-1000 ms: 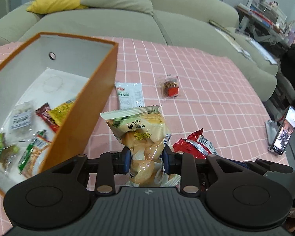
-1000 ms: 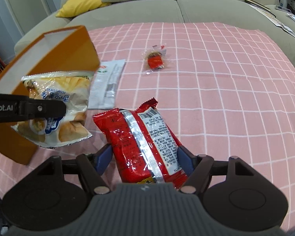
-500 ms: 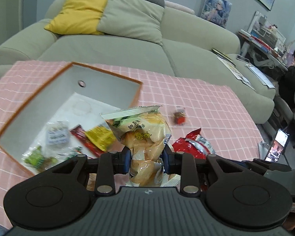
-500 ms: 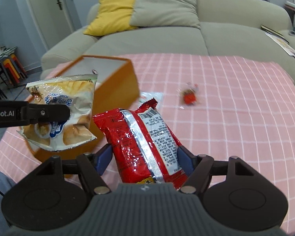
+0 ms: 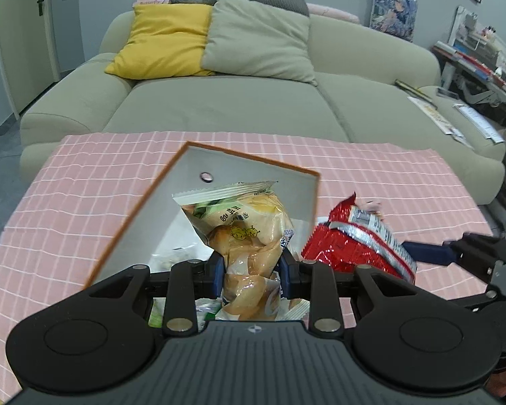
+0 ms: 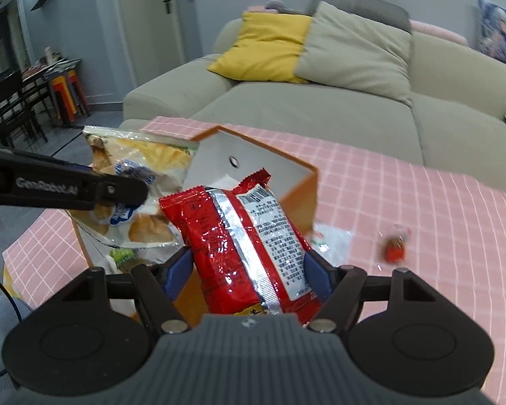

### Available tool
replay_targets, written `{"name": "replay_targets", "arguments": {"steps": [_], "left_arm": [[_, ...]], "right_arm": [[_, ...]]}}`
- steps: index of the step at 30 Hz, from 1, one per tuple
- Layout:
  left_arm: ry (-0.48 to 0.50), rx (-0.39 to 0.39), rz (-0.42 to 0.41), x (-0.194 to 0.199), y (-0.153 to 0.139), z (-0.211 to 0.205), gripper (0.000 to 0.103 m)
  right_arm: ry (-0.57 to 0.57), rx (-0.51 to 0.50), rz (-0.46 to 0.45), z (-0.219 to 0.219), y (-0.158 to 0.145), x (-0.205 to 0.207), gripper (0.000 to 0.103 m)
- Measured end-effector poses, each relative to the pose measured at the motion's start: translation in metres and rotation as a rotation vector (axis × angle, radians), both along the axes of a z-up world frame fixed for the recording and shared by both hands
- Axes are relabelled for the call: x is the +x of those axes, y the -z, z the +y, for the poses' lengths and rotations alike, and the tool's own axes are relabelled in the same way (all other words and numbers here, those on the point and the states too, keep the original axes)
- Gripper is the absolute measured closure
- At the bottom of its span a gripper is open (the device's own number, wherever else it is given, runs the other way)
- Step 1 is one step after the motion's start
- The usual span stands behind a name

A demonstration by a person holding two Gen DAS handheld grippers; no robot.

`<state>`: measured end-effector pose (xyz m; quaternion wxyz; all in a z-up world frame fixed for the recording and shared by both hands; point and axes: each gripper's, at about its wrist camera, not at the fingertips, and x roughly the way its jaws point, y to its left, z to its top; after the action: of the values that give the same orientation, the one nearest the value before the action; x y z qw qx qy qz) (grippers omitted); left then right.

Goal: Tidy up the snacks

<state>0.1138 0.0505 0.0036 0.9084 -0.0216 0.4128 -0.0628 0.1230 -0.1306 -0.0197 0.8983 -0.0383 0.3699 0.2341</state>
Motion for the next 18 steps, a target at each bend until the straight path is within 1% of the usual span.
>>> {"name": "replay_targets", "arguments": {"steps": [6,12,18], "left_arm": [[0.000,0.050,0.057,0.020,0.015,0.016,0.068],[-0.018,0.113,0.112,0.044,0.035,0.023,0.068],[-0.010,0.164,0.163,0.062,0.052,0.026,0.068]], "right_arm": [[-0.095,-0.070,-0.027,0.032,0.004,0.022,0.034],[-0.229,-0.246,-0.073,0.072,0.020,0.046,0.034],[-0.312,-0.359,-0.068,0.093,0.043,0.069,0.034]]}}
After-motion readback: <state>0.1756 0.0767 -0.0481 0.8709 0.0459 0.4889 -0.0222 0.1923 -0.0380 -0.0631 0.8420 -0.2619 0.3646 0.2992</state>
